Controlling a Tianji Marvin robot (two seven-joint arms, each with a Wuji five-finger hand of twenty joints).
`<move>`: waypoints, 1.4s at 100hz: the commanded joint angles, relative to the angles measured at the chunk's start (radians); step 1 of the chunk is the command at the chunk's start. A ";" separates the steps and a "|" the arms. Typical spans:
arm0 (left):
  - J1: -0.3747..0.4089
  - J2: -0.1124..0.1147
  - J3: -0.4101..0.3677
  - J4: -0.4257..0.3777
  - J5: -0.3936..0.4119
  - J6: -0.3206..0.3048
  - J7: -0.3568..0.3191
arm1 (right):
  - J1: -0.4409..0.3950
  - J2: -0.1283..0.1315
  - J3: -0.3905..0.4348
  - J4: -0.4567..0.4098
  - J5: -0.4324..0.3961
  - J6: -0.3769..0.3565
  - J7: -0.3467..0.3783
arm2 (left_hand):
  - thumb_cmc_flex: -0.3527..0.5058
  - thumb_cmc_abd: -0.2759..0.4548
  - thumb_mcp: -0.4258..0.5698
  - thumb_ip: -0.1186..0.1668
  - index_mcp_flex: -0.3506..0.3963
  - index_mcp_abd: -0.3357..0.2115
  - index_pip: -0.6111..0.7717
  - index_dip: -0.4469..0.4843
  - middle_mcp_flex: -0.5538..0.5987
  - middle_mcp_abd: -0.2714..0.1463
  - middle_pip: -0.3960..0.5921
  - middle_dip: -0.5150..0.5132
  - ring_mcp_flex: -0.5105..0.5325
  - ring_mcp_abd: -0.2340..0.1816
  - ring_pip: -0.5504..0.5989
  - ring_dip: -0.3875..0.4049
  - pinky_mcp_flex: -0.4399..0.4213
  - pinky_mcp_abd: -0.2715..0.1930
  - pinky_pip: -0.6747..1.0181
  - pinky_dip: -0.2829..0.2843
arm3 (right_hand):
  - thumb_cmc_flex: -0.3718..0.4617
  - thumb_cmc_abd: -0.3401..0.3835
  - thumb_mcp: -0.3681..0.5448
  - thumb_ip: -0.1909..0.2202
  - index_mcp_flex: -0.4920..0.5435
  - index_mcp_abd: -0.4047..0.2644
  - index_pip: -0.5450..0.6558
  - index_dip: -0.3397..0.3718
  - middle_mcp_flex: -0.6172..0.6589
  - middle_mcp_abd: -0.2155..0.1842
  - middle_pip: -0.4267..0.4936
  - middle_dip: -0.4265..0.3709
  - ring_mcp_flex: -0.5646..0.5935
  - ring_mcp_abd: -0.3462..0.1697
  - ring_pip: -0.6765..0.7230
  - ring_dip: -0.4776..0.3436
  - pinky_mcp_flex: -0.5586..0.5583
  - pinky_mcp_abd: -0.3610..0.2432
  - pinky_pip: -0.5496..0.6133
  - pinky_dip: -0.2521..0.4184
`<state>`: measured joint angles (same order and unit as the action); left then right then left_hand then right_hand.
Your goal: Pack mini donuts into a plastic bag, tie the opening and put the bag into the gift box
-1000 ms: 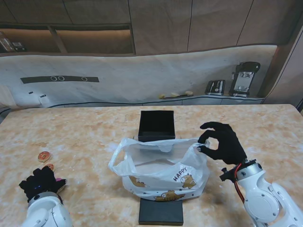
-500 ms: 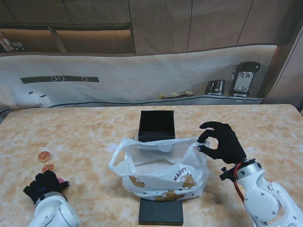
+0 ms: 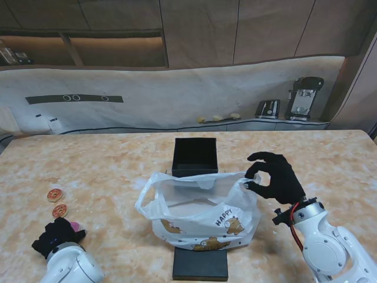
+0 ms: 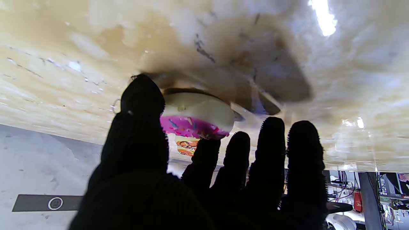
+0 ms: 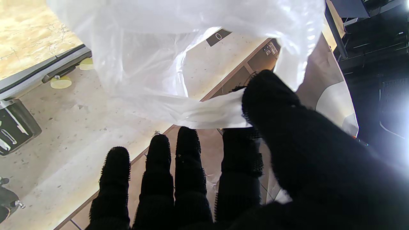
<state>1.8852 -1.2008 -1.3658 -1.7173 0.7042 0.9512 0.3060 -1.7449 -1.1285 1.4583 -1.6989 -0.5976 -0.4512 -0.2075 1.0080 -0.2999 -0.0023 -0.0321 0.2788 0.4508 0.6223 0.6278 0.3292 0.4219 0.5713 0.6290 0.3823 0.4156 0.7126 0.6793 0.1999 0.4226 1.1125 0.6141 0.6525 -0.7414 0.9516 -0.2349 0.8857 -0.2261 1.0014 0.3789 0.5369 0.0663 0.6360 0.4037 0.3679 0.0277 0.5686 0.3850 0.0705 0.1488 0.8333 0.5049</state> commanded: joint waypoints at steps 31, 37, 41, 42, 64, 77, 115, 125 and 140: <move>-0.020 -0.014 0.014 0.045 -0.020 0.032 -0.005 | -0.010 0.000 -0.004 -0.004 -0.009 0.008 0.022 | 0.096 -0.052 0.270 0.018 -0.053 -0.045 0.236 0.175 0.064 -0.057 0.143 0.127 0.104 -0.032 0.165 0.126 0.077 -0.049 0.180 0.135 | 0.027 -0.010 0.027 -0.001 0.034 -0.059 0.018 -0.005 0.037 -0.010 -0.009 -0.013 0.015 -0.003 -0.007 0.015 0.000 -0.001 0.015 -0.008; -0.021 -0.012 0.016 0.047 -0.014 0.033 -0.007 | -0.010 0.000 -0.004 -0.005 -0.011 0.008 0.023 | 0.122 -0.066 0.347 0.008 -0.055 -0.067 0.299 0.228 0.087 -0.083 0.176 0.205 0.124 -0.042 0.214 0.167 0.085 -0.065 0.228 0.189 | 0.026 -0.011 0.027 -0.001 0.035 -0.057 0.019 -0.005 0.037 -0.010 -0.010 -0.013 0.016 -0.003 -0.007 0.015 0.000 0.000 0.015 -0.009; -0.020 -0.012 0.014 0.049 -0.010 0.030 -0.004 | -0.010 0.000 -0.004 -0.005 -0.011 0.008 0.024 | 0.167 -0.103 0.366 -0.009 -0.058 -0.077 0.353 0.253 0.132 -0.096 0.170 0.320 0.152 -0.055 0.251 0.192 0.113 -0.077 0.254 0.212 | 0.027 -0.011 0.027 -0.002 0.035 -0.058 0.019 -0.006 0.037 -0.011 -0.010 -0.013 0.015 -0.003 -0.008 0.015 0.000 -0.001 0.015 -0.009; -0.020 -0.012 0.014 0.049 -0.010 0.029 -0.003 | -0.010 0.000 -0.005 -0.005 -0.011 0.008 0.024 | 0.178 -0.111 0.369 -0.011 -0.056 -0.080 0.363 0.256 0.144 -0.098 0.169 0.334 0.159 -0.057 0.256 0.194 0.120 -0.078 0.258 0.214 | 0.027 -0.011 0.027 -0.002 0.035 -0.058 0.019 -0.006 0.037 -0.010 -0.010 -0.013 0.016 -0.002 -0.007 0.015 0.000 -0.001 0.015 -0.009; 0.012 -0.015 -0.010 0.012 -0.015 -0.031 0.026 | -0.009 0.001 -0.012 -0.006 -0.014 0.011 0.024 | 0.277 -0.133 0.401 -0.011 -0.030 -0.105 0.513 0.205 0.292 -0.124 0.099 0.455 0.255 -0.066 0.289 0.235 0.190 -0.072 0.301 0.210 | 0.026 -0.010 0.028 -0.002 0.035 -0.057 0.019 -0.006 0.038 -0.010 -0.010 -0.013 0.017 -0.003 -0.007 0.015 0.001 0.000 0.016 -0.008; 0.050 -0.001 -0.036 -0.052 0.003 -0.090 0.006 | -0.007 0.000 -0.016 -0.006 -0.013 0.010 0.020 | 0.278 -0.142 0.422 -0.008 -0.009 -0.105 0.517 0.194 0.311 -0.117 0.094 0.451 0.273 -0.060 0.291 0.239 0.199 -0.063 0.303 0.209 | 0.028 -0.010 0.028 -0.002 0.033 -0.055 0.020 -0.006 0.040 -0.011 -0.009 -0.012 0.019 -0.003 -0.006 0.016 0.001 0.000 0.016 -0.008; 0.152 0.036 -0.129 -0.276 0.031 -0.276 -0.114 | -0.012 -0.003 -0.024 -0.007 -0.018 0.008 0.002 | 0.260 -0.185 0.500 -0.009 0.042 -0.095 0.512 0.167 0.360 -0.097 0.068 0.469 0.308 -0.049 0.300 0.264 0.224 -0.041 0.309 0.214 | 0.026 -0.010 0.030 -0.002 0.033 -0.056 0.020 -0.007 0.043 -0.013 -0.007 -0.012 0.024 -0.005 -0.004 0.016 0.002 0.001 0.020 -0.008; 0.167 0.045 -0.154 -0.321 0.038 -0.336 -0.155 | -0.013 -0.003 -0.024 -0.008 -0.018 0.007 0.001 | 0.251 -0.196 0.526 -0.012 0.057 -0.098 0.506 0.165 0.372 -0.096 0.047 0.486 0.315 -0.046 0.293 0.273 0.224 -0.038 0.307 0.219 | 0.026 -0.011 0.030 -0.002 0.033 -0.054 0.021 -0.007 0.045 -0.012 -0.007 -0.012 0.023 -0.003 -0.005 0.016 0.003 0.001 0.021 -0.009; 0.173 0.063 -0.195 -0.375 0.027 -0.437 -0.247 | -0.015 -0.004 -0.026 -0.009 -0.017 0.011 -0.001 | 0.251 -0.207 0.533 -0.012 0.082 -0.100 0.493 0.154 0.391 -0.090 0.033 0.487 0.326 -0.037 0.286 0.282 0.228 -0.025 0.306 0.226 | 0.025 -0.011 0.030 -0.003 0.033 -0.054 0.021 -0.007 0.045 -0.012 -0.007 -0.012 0.023 -0.003 -0.005 0.016 0.002 0.000 0.021 -0.009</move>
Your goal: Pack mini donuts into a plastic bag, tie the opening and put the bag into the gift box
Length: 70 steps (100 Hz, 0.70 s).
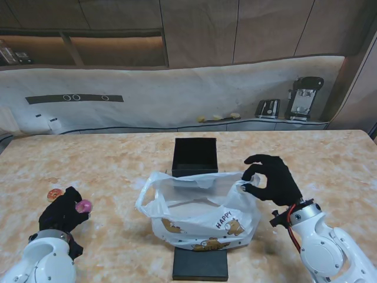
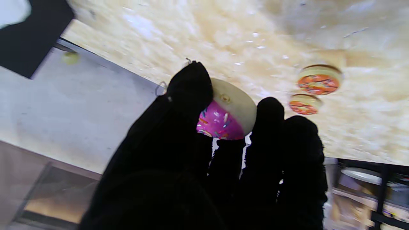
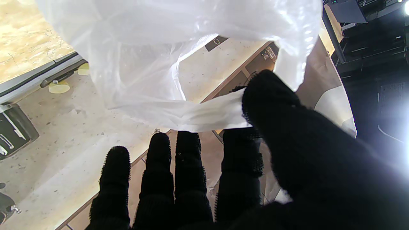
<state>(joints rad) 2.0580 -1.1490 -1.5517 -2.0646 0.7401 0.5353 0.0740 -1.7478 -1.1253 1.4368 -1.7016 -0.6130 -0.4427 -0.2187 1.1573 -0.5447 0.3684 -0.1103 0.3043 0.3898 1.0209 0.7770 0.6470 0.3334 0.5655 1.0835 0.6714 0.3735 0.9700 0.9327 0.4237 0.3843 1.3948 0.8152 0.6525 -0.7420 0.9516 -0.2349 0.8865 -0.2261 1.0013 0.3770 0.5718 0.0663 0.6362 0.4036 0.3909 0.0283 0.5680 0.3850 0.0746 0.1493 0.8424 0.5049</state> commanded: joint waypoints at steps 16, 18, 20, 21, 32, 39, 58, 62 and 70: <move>-0.015 0.034 -0.049 -0.056 -0.031 -0.148 -0.135 | -0.015 -0.008 -0.010 -0.008 0.000 0.010 0.005 | 0.098 0.029 0.170 0.066 0.076 -0.044 0.079 0.004 0.089 -0.004 0.026 0.041 0.043 0.006 0.023 0.036 0.006 0.014 0.023 0.031 | 0.025 -0.010 0.030 -0.003 0.032 -0.053 0.022 -0.005 0.010 -0.011 -0.007 -0.012 0.001 -0.005 -0.004 0.015 -0.002 0.000 0.012 -0.010; -0.018 0.036 -0.052 -0.058 -0.032 -0.160 -0.143 | -0.015 -0.008 -0.011 -0.008 0.000 0.011 0.005 | 0.098 0.027 0.170 0.065 0.079 -0.045 0.078 0.004 0.092 -0.004 0.025 0.041 0.043 0.007 0.023 0.036 0.006 0.014 0.023 0.031 | 0.025 -0.009 0.030 -0.003 0.032 -0.053 0.022 -0.005 0.010 -0.011 -0.007 -0.012 0.001 -0.004 -0.004 0.015 -0.002 0.000 0.012 -0.010; -0.022 0.038 -0.053 -0.060 -0.034 -0.167 -0.150 | -0.016 -0.008 -0.011 -0.008 -0.001 0.011 0.004 | 0.099 0.026 0.171 0.065 0.081 -0.045 0.077 0.005 0.092 -0.003 0.023 0.041 0.044 0.007 0.023 0.037 0.006 0.014 0.023 0.032 | 0.025 -0.009 0.030 -0.003 0.032 -0.053 0.022 -0.005 0.010 -0.012 -0.007 -0.012 0.001 -0.004 -0.004 0.015 -0.001 0.000 0.013 -0.010; -0.024 0.038 -0.053 -0.062 -0.035 -0.170 -0.153 | -0.016 -0.008 -0.011 -0.008 -0.001 0.011 0.003 | 0.099 0.026 0.172 0.066 0.082 -0.046 0.076 0.005 0.093 -0.003 0.022 0.041 0.044 0.007 0.023 0.037 0.006 0.014 0.022 0.032 | 0.025 -0.009 0.030 -0.003 0.032 -0.053 0.022 -0.005 0.011 -0.012 -0.006 -0.012 0.001 -0.004 -0.004 0.015 -0.001 0.000 0.013 -0.010; -0.034 0.044 -0.063 -0.077 -0.041 -0.221 -0.180 | -0.018 -0.008 -0.011 -0.010 -0.002 0.013 0.003 | 0.098 0.023 0.174 0.064 0.091 -0.049 0.070 0.008 0.099 -0.005 0.016 0.045 0.045 0.008 0.020 0.038 0.006 0.014 0.022 0.034 | 0.026 -0.009 0.030 -0.002 0.032 -0.054 0.022 -0.005 0.010 -0.012 -0.006 -0.012 0.000 -0.004 -0.004 0.015 -0.002 0.000 0.013 -0.010; -0.039 0.047 -0.069 -0.092 -0.056 -0.249 -0.199 | -0.018 -0.008 -0.010 -0.010 -0.002 0.013 0.004 | 0.096 0.022 0.174 0.064 0.093 -0.051 0.067 0.010 0.099 -0.007 0.011 0.046 0.046 0.009 0.017 0.037 0.007 0.014 0.021 0.034 | 0.026 -0.009 0.030 -0.002 0.031 -0.054 0.022 -0.005 0.010 -0.011 -0.006 -0.012 0.000 -0.005 -0.004 0.015 -0.002 0.000 0.013 -0.010; -0.068 0.056 -0.074 -0.127 -0.132 -0.293 -0.257 | -0.019 -0.008 -0.010 -0.011 -0.003 0.011 0.003 | 0.096 0.018 0.175 0.064 0.101 -0.057 0.059 0.018 0.108 -0.008 0.002 0.051 0.048 0.009 0.011 0.038 0.007 0.014 0.021 0.036 | 0.026 -0.009 0.030 -0.002 0.032 -0.055 0.022 -0.005 0.010 -0.011 -0.006 -0.012 0.000 -0.005 -0.003 0.016 -0.002 -0.001 0.013 -0.010; -0.078 0.058 -0.072 -0.132 -0.152 -0.304 -0.269 | -0.019 -0.008 -0.011 -0.010 -0.003 0.011 0.003 | 0.096 0.017 0.176 0.064 0.102 -0.057 0.058 0.020 0.110 -0.008 0.000 0.052 0.049 0.009 0.010 0.039 0.007 0.014 0.020 0.037 | 0.026 -0.010 0.030 -0.002 0.032 -0.054 0.022 -0.005 0.009 -0.012 -0.007 -0.013 0.000 -0.005 -0.004 0.016 -0.002 0.000 0.013 -0.010; -0.109 0.063 -0.062 -0.137 -0.167 -0.330 -0.293 | -0.019 -0.008 -0.013 -0.011 -0.002 0.012 0.002 | 0.093 0.014 0.178 0.064 0.109 -0.059 0.052 0.023 0.115 -0.009 -0.006 0.056 0.057 0.010 -0.001 0.035 0.007 0.014 0.020 0.038 | 0.026 -0.009 0.030 -0.002 0.031 -0.053 0.022 -0.005 0.010 -0.011 -0.006 -0.013 0.001 -0.005 -0.003 0.016 -0.003 0.000 0.013 -0.011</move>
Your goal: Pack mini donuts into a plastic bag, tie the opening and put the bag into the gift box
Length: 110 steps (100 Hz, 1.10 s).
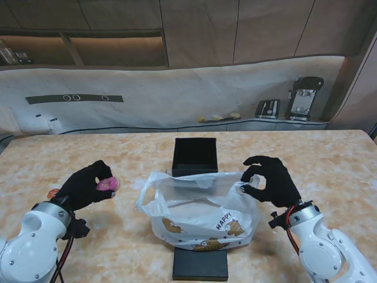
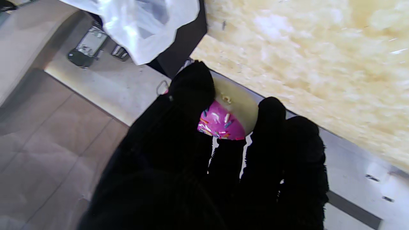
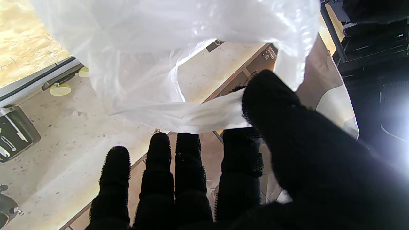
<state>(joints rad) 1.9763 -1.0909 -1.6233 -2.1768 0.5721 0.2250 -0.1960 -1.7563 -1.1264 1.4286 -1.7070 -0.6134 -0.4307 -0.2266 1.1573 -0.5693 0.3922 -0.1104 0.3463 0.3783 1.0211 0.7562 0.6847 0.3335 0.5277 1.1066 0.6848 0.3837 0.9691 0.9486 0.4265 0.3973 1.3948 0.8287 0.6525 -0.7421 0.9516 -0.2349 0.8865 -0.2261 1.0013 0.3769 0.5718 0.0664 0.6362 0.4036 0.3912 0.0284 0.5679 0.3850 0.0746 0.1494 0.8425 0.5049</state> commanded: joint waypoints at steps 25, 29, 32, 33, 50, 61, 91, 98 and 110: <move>-0.171 0.021 0.096 0.003 -0.070 -0.065 -0.093 | -0.012 -0.008 -0.006 -0.005 -0.005 -0.002 0.005 | 0.089 0.035 0.157 0.064 0.074 -0.053 0.046 0.049 0.084 -0.017 0.023 0.036 0.048 -0.006 -0.005 0.022 0.004 0.001 0.019 0.026 | 0.028 -0.010 0.030 -0.003 0.032 -0.050 0.023 -0.005 0.010 -0.012 -0.006 -0.012 0.001 -0.005 -0.003 0.016 -0.002 0.000 0.013 -0.011; -0.195 0.024 0.116 0.008 -0.080 -0.066 -0.102 | -0.013 -0.007 -0.006 -0.006 -0.005 -0.003 0.006 | 0.088 0.034 0.158 0.064 0.077 -0.056 0.046 0.050 0.086 -0.017 0.023 0.037 0.049 -0.006 -0.007 0.022 0.004 0.001 0.019 0.026 | 0.027 -0.009 0.030 -0.004 0.032 -0.050 0.023 -0.005 0.010 -0.011 -0.006 -0.012 0.001 -0.004 -0.003 0.016 -0.001 0.000 0.014 -0.011; -0.213 0.026 0.130 0.014 -0.089 -0.070 -0.113 | -0.014 -0.007 -0.005 -0.006 -0.006 -0.004 0.008 | 0.086 0.034 0.158 0.063 0.078 -0.059 0.045 0.050 0.089 -0.019 0.023 0.038 0.052 -0.009 -0.007 0.023 0.006 0.000 0.018 0.026 | 0.028 -0.010 0.029 -0.004 0.032 -0.051 0.022 -0.005 0.011 -0.012 -0.005 -0.012 0.001 -0.003 -0.002 0.016 -0.001 0.000 0.014 -0.011; -0.219 0.027 0.135 0.016 -0.093 -0.071 -0.117 | -0.014 -0.007 -0.005 -0.006 -0.007 -0.004 0.008 | 0.086 0.035 0.159 0.064 0.078 -0.059 0.045 0.050 0.090 -0.019 0.022 0.038 0.052 -0.010 -0.008 0.022 0.006 0.000 0.018 0.025 | 0.028 -0.009 0.030 -0.004 0.032 -0.051 0.023 -0.005 0.010 -0.012 -0.005 -0.012 0.002 -0.003 -0.002 0.016 -0.001 0.000 0.014 -0.011; -0.310 0.034 0.233 0.051 -0.137 -0.057 -0.151 | -0.020 -0.008 -0.005 -0.008 -0.010 -0.004 0.003 | 0.084 0.037 0.158 0.062 0.079 -0.065 0.042 0.053 0.088 -0.023 0.018 0.041 0.050 -0.010 -0.017 0.024 0.008 0.000 0.013 0.024 | 0.027 -0.010 0.030 -0.004 0.032 -0.054 0.022 -0.005 0.011 -0.011 -0.005 -0.012 0.000 -0.003 -0.003 0.015 -0.002 -0.001 0.014 -0.011; -0.361 0.036 0.294 0.083 -0.161 -0.070 -0.164 | -0.023 -0.008 -0.005 -0.010 -0.011 -0.001 0.001 | 0.083 0.041 0.155 0.062 0.078 -0.069 0.040 0.055 0.084 -0.027 0.013 0.043 0.047 -0.013 -0.024 0.026 0.007 0.000 0.004 0.021 | 0.027 -0.011 0.030 -0.005 0.033 -0.053 0.023 -0.005 0.011 -0.010 -0.005 -0.012 0.001 -0.003 -0.002 0.016 -0.002 0.000 0.014 -0.011; -0.455 0.039 0.426 0.173 -0.215 -0.115 -0.186 | -0.029 -0.008 -0.001 -0.015 -0.016 -0.001 -0.001 | 0.081 0.048 0.144 0.062 0.075 -0.084 0.038 0.069 0.080 -0.039 0.009 0.046 0.037 -0.020 -0.053 0.031 -0.007 -0.003 -0.033 0.012 | 0.027 -0.010 0.031 -0.004 0.032 -0.052 0.023 -0.006 0.011 -0.013 -0.005 -0.012 0.001 -0.004 -0.002 0.016 -0.002 0.000 0.015 -0.012; -0.467 0.038 0.448 0.183 -0.223 -0.115 -0.184 | -0.029 -0.008 0.000 -0.016 -0.017 -0.002 -0.002 | 0.081 0.049 0.142 0.062 0.075 -0.086 0.037 0.070 0.081 -0.041 0.007 0.045 0.037 -0.021 -0.056 0.033 -0.007 -0.002 -0.037 0.012 | 0.026 -0.010 0.031 -0.005 0.032 -0.051 0.023 -0.006 0.011 -0.012 -0.004 -0.012 0.001 -0.003 -0.002 0.016 -0.002 0.000 0.016 -0.012; -0.478 0.037 0.481 0.192 -0.252 -0.104 -0.183 | -0.030 -0.008 0.002 -0.016 -0.019 -0.005 -0.002 | 0.082 0.046 0.140 0.065 0.078 -0.089 0.036 0.071 0.081 -0.043 0.008 0.046 0.036 -0.018 -0.063 0.034 -0.007 -0.002 -0.039 0.013 | 0.026 -0.010 0.030 -0.004 0.033 -0.053 0.023 -0.006 0.010 -0.011 -0.005 -0.012 -0.001 -0.003 -0.003 0.016 -0.002 0.000 0.016 -0.012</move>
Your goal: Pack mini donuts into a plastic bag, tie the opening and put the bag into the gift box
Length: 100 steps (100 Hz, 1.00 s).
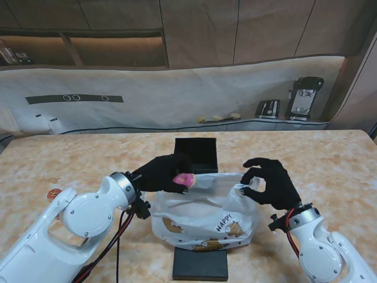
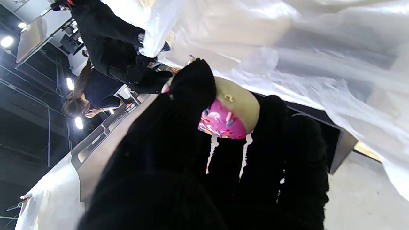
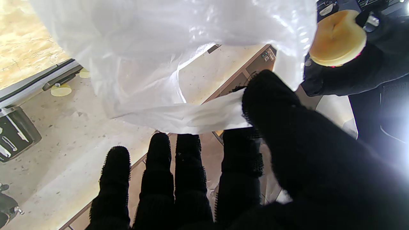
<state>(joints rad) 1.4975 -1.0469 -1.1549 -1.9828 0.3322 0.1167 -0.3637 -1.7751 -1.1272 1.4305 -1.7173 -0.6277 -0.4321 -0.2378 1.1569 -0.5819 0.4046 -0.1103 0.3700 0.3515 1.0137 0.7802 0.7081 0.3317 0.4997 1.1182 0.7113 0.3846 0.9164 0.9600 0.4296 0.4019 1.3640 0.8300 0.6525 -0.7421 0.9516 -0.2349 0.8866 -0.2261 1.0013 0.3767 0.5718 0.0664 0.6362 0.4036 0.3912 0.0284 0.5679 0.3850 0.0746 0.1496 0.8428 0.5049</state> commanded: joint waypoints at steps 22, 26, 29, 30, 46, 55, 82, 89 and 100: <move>-0.020 0.004 0.053 0.014 -0.013 -0.002 -0.062 | -0.010 -0.007 0.001 -0.006 -0.005 -0.006 0.009 | 0.069 0.038 0.133 0.063 0.046 -0.066 -0.028 0.021 0.023 -0.040 -0.016 0.010 -0.026 -0.016 -0.095 0.021 -0.055 -0.020 -0.044 0.023 | 0.026 -0.010 0.030 -0.005 0.033 -0.055 0.023 -0.006 0.010 -0.011 -0.004 -0.012 0.001 -0.004 -0.001 0.016 -0.001 0.000 0.016 -0.012; -0.023 0.004 0.057 0.017 -0.012 0.000 -0.065 | -0.010 -0.007 0.000 -0.006 -0.004 -0.006 0.008 | 0.064 0.033 0.137 0.063 0.047 -0.061 -0.058 0.003 0.009 -0.036 -0.037 -0.003 -0.045 -0.013 -0.122 0.006 -0.074 -0.024 -0.053 0.024 | 0.026 -0.010 0.030 -0.006 0.031 -0.054 0.022 -0.007 0.011 -0.012 -0.003 -0.012 0.001 -0.004 -0.001 0.016 0.000 0.000 0.016 -0.012; -0.027 0.005 0.060 0.019 -0.012 0.001 -0.067 | -0.009 -0.007 0.000 -0.006 -0.004 -0.006 0.007 | 0.049 0.038 0.153 0.061 0.050 -0.060 -0.088 -0.003 -0.015 -0.031 -0.032 -0.026 -0.060 -0.013 -0.141 -0.003 -0.086 -0.028 -0.061 0.032 | 0.026 -0.009 0.029 -0.007 0.031 -0.056 0.023 -0.006 0.012 -0.011 -0.003 -0.012 0.002 -0.004 -0.001 0.016 0.000 0.000 0.017 -0.012; -0.028 0.005 0.061 0.020 -0.011 0.002 -0.068 | -0.009 -0.007 -0.001 -0.006 -0.004 -0.006 0.007 | 0.045 0.039 0.155 0.060 0.049 -0.060 -0.095 -0.006 -0.020 -0.031 -0.031 -0.030 -0.065 -0.014 -0.145 -0.006 -0.089 -0.029 -0.063 0.033 | 0.026 -0.010 0.029 -0.008 0.032 -0.055 0.023 -0.006 0.013 -0.012 -0.002 -0.012 0.002 -0.004 -0.001 0.016 0.001 0.000 0.017 -0.012; -0.043 0.011 0.069 0.028 0.001 0.002 -0.092 | -0.009 -0.007 0.000 -0.005 -0.005 -0.007 0.006 | -0.052 0.104 0.201 0.089 0.051 -0.048 -0.254 -0.088 -0.193 -0.018 0.069 -0.277 -0.175 -0.031 -0.189 -0.148 -0.161 -0.053 -0.102 0.046 | 0.027 -0.010 0.030 -0.008 0.032 -0.053 0.023 -0.007 0.011 -0.011 -0.003 -0.012 0.001 -0.004 0.000 0.016 -0.001 0.000 0.017 -0.012; -0.049 0.017 0.069 0.026 0.010 0.004 -0.116 | -0.009 -0.007 0.003 -0.006 -0.006 -0.008 0.006 | -0.076 0.124 0.185 0.100 0.053 -0.042 -0.356 -0.167 -0.260 -0.016 0.036 -0.432 -0.243 -0.033 -0.270 -0.226 -0.218 -0.062 -0.138 0.047 | 0.027 -0.010 0.030 -0.008 0.033 -0.054 0.024 -0.007 0.012 -0.012 -0.002 -0.012 0.001 -0.004 0.000 0.016 -0.001 0.000 0.017 -0.012; -0.062 0.031 0.069 0.028 0.027 -0.011 -0.173 | -0.003 -0.010 0.004 -0.002 -0.004 -0.021 -0.004 | -0.080 0.132 0.149 0.101 0.019 -0.046 -0.509 -0.280 -0.370 -0.028 -0.041 -0.505 -0.366 -0.048 -0.389 -0.315 -0.323 -0.080 -0.223 0.044 | 0.023 -0.007 0.030 -0.013 0.030 -0.055 0.023 -0.008 0.019 -0.013 0.001 -0.012 0.006 -0.005 0.003 0.017 0.003 0.000 0.021 -0.012; -0.057 0.030 0.065 0.026 0.042 -0.018 -0.167 | -0.002 -0.010 0.004 -0.002 -0.003 -0.026 -0.007 | -0.077 0.130 0.149 0.102 0.022 -0.046 -0.513 -0.285 -0.372 -0.029 -0.043 -0.508 -0.369 -0.046 -0.393 -0.318 -0.328 -0.079 -0.228 0.044 | 0.023 -0.006 0.030 -0.014 0.030 -0.057 0.024 -0.008 0.019 -0.013 0.001 -0.012 0.007 -0.005 0.003 0.017 0.004 -0.001 0.022 -0.012; -0.051 0.029 0.061 0.026 0.055 -0.016 -0.159 | -0.004 -0.011 0.005 -0.007 -0.004 -0.033 -0.012 | -0.077 0.130 0.150 0.102 0.028 -0.044 -0.519 -0.291 -0.372 -0.027 -0.045 -0.512 -0.368 -0.045 -0.395 -0.321 -0.324 -0.082 -0.227 0.047 | 0.022 -0.006 0.031 -0.014 0.030 -0.058 0.025 -0.007 0.021 -0.014 0.002 -0.012 0.009 -0.005 0.004 0.017 0.004 0.000 0.023 -0.012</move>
<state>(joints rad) 1.4392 -1.0156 -1.0905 -1.9512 0.3772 0.0981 -0.5168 -1.7715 -1.1293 1.4370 -1.7167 -0.6299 -0.4566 -0.2568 1.0807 -0.4764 0.5302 -0.0431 0.3984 0.3211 0.5248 0.5039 0.3638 0.3201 0.4534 0.6184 0.3632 0.3575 0.5289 0.6556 0.1149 0.3490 1.1394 0.8538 0.6525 -0.7421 0.9516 -0.2349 0.8867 -0.2261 1.0013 0.3752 0.5810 0.0664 0.6374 0.4036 0.3922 0.0284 0.5679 0.3850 0.0790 0.1496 0.8537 0.5047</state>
